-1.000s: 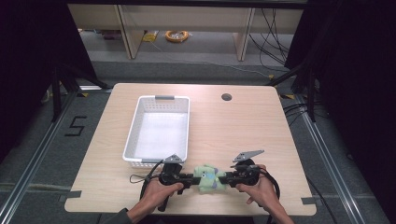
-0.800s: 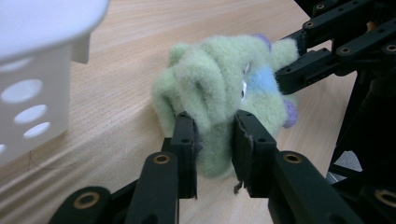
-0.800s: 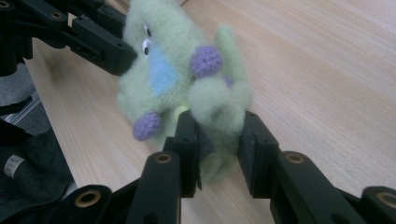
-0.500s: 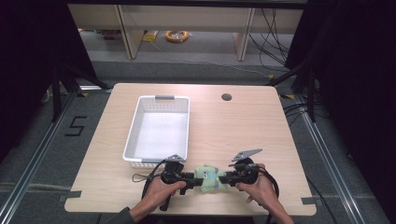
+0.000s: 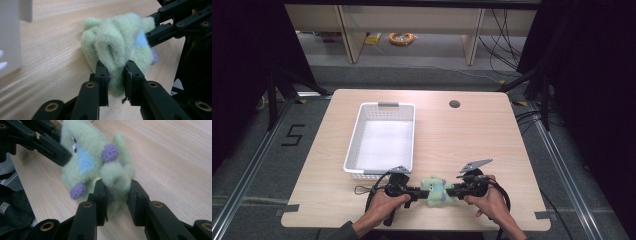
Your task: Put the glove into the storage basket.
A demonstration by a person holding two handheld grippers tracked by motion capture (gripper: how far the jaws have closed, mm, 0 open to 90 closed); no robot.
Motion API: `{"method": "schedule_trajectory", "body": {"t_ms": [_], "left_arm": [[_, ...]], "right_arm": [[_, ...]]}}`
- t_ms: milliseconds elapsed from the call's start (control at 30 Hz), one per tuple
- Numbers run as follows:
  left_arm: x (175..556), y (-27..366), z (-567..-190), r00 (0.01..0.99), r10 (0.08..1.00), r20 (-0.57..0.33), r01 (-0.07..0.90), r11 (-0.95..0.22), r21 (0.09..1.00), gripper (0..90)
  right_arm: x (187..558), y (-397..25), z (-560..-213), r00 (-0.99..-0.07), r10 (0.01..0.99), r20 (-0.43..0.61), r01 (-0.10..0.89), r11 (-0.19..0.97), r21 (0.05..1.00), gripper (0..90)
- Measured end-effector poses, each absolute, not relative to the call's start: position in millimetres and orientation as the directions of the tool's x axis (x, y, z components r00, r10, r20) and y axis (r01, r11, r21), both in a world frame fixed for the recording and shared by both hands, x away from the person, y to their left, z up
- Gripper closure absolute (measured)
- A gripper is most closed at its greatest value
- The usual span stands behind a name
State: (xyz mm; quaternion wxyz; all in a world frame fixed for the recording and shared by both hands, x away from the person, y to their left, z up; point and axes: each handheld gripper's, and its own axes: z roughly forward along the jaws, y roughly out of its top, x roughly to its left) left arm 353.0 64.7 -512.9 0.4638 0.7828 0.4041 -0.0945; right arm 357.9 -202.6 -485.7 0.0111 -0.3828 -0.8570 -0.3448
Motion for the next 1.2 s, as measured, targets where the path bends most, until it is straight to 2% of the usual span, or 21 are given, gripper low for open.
{"method": "schedule_trajectory", "body": {"t_ms": [433, 767, 867, 1200], "left_arm": [[349, 64, -473, 0.708, 0.529, -0.468, 0.667, -0.284, 0.689, 77.7], [357, 72, -446, 0.693, 0.535, -0.483, 0.679, -0.258, 0.688, 77.6], [360, 76, -435, 0.697, 0.541, -0.471, 0.669, -0.254, 0.698, 77.6], [372, 105, -402, 0.669, 0.569, -0.479, 0.674, -0.192, 0.713, 77.5]], "right_arm": [[355, -203, -457, -0.716, 0.652, 0.251, 0.641, 0.47, 0.607, 71.6], [364, -193, -426, -0.731, 0.643, 0.229, 0.629, 0.503, 0.593, 71.6], [369, -188, -413, -0.75, 0.633, 0.19, 0.598, 0.526, 0.605, 71.6], [392, -162, -378, -0.756, 0.622, 0.203, 0.592, 0.517, 0.619, 71.6]]}}
